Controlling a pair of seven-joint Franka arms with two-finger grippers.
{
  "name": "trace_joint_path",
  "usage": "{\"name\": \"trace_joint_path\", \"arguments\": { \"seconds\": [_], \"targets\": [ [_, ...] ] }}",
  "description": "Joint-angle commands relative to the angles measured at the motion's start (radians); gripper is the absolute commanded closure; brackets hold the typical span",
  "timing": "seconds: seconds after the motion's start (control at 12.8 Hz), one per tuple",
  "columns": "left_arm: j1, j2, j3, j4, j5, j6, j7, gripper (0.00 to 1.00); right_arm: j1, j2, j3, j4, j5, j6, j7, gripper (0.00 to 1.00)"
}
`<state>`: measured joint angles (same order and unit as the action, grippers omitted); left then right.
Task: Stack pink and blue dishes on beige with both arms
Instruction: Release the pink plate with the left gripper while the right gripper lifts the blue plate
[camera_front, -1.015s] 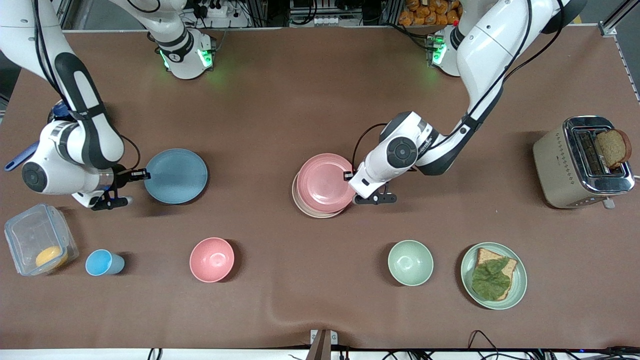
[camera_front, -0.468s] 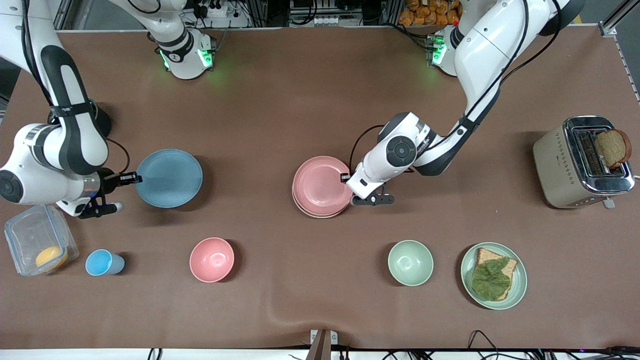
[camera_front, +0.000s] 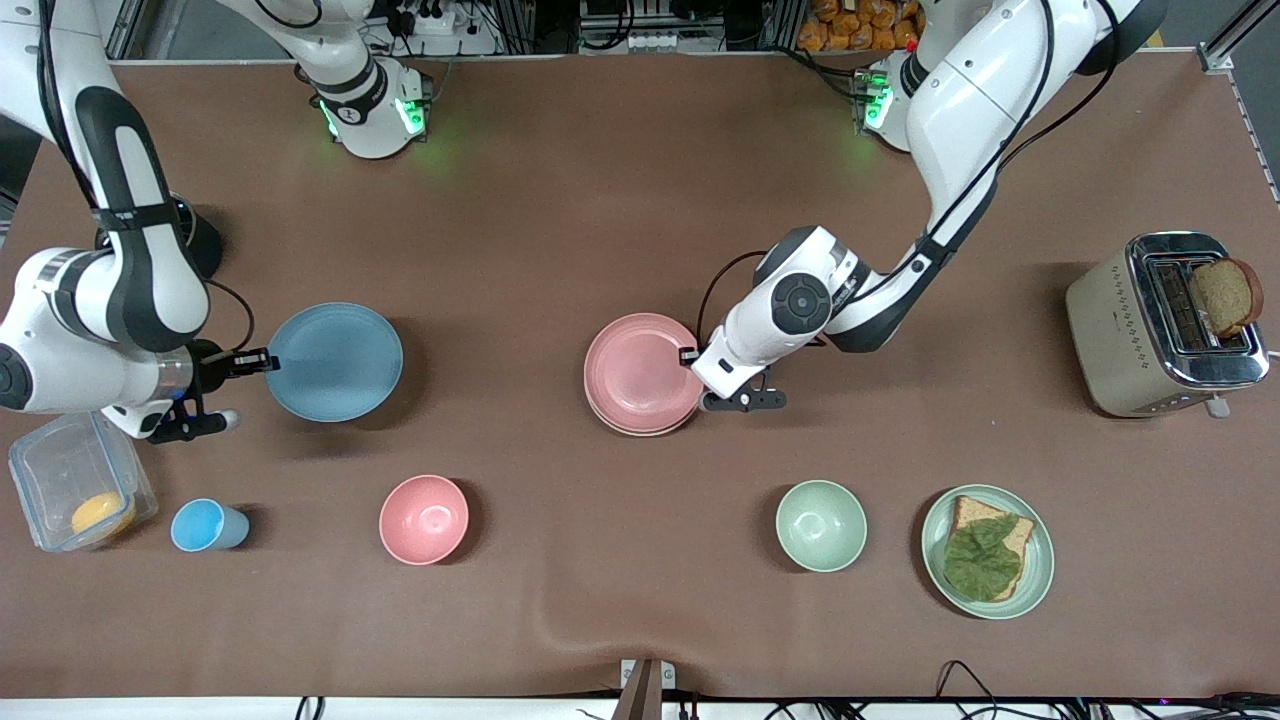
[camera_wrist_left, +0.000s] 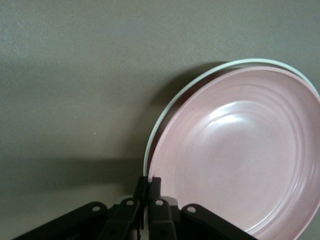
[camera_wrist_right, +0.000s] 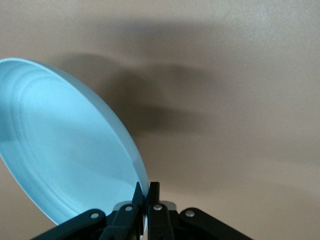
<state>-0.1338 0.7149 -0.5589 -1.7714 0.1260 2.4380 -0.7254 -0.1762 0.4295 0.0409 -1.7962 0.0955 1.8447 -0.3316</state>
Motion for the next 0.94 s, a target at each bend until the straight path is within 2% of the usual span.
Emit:
{"name": "trace_joint_path", "arguments": {
  "seconds": [0.0, 0.08, 0.39, 0.47, 0.7, 0.86],
  "targets": [
    [-0.015, 0.015, 0.005, 0.02, 0.024, 0.009, -0.02, 0.33, 0.009, 0.02, -0.001, 0.05, 0.01, -0.036, 0.017, 1.0],
    [-0.015, 0.015, 0.005, 0.02, 0.026, 0.009, -0.016, 0.0, 0.012, 0.025, -0.001, 0.067, 0.01, -0.048, 0.022, 1.0],
    [0.005, -0.047, 0.005, 0.039, 0.029, -0.013, -0.014, 0.0, 0.065, 0.034, -0.001, 0.133, 0.012, -0.122, 0.121, 1.0],
    [0.014, -0.087, 0.005, 0.039, 0.03, -0.036, -0.012, 0.0, 0.09, 0.035, 0.0, 0.142, 0.013, -0.139, 0.175, 1.0],
    [0.109, -0.211, 0.005, 0.038, 0.07, -0.137, -0.006, 0.0, 0.194, 0.034, -0.001, 0.158, 0.107, -0.162, 0.365, 1.0],
    [0.16, -0.296, 0.005, 0.039, 0.086, -0.201, 0.033, 0.0, 0.291, 0.043, 0.0, 0.158, 0.122, -0.153, 0.509, 1.0]
  ]
}}
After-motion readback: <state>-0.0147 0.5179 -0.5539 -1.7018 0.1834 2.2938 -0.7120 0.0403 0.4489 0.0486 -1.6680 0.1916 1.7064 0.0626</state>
